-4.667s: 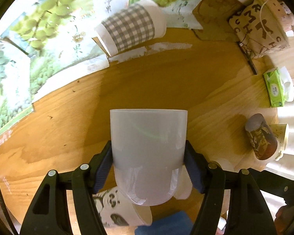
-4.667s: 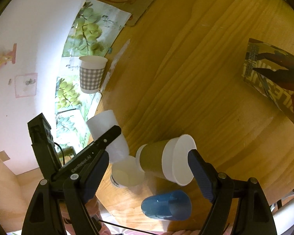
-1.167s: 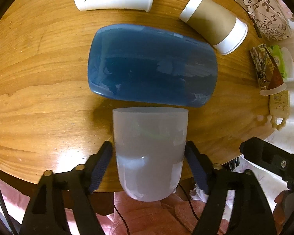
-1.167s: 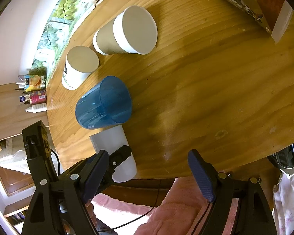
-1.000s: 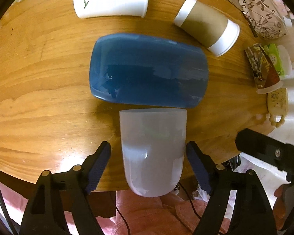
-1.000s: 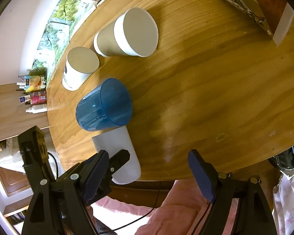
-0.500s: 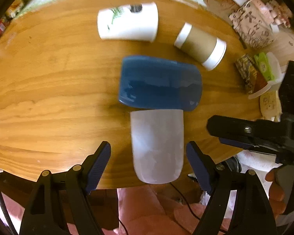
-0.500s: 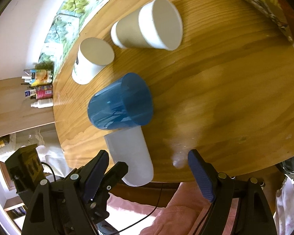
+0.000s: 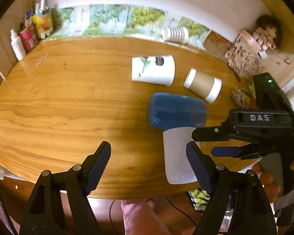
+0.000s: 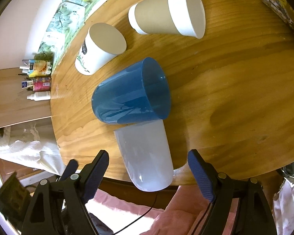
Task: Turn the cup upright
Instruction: 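Open the left gripper while the right gripper closes on the white cup's base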
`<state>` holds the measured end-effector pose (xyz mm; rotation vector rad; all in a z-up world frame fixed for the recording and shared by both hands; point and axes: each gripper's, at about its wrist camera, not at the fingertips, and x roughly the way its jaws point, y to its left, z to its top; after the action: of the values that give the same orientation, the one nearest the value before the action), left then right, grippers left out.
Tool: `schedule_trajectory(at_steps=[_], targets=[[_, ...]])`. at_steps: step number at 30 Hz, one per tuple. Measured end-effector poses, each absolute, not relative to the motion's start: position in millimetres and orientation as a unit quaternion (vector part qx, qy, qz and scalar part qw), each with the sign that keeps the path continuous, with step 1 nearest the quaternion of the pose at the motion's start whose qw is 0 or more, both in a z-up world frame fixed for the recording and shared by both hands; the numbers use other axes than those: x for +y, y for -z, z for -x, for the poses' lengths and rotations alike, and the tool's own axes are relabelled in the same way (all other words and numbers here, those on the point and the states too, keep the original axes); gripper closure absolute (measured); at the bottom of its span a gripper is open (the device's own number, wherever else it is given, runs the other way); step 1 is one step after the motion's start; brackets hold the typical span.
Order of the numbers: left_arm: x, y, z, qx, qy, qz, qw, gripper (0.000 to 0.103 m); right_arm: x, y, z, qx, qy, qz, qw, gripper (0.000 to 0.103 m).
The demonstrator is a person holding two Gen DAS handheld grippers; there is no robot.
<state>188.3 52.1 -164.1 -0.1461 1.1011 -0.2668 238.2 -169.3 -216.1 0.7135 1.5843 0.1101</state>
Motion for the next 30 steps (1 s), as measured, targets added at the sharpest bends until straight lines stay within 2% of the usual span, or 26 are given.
schedule_trajectory(at_steps=[3, 22, 24, 28, 30], targets=[[55, 163, -184, 0.506, 0.114, 0.067, 0.852, 0.021, -166, 217, -238, 0.695, -0.045, -0.308, 0.648, 0.020], [73, 185, -168, 0.533, 0.097, 0.067, 0.838, 0.021, -126, 235, -250, 0.718, -0.029, -0.245, 0.651, 0.020], [73, 188, -169, 0.538, 0.100, 0.066, 0.835, 0.021, -124, 236, -251, 0.721, -0.028, -0.239, 0.650, 0.022], [73, 190, -170, 0.544, 0.103, 0.069, 0.830, 0.021, -120, 239, -252, 0.727, -0.028, -0.235, 0.644, 0.034], [74, 190, -171, 0.543, 0.105, 0.073, 0.830, 0.021, -120, 240, -253, 0.728, -0.031, -0.236, 0.643, 0.035]])
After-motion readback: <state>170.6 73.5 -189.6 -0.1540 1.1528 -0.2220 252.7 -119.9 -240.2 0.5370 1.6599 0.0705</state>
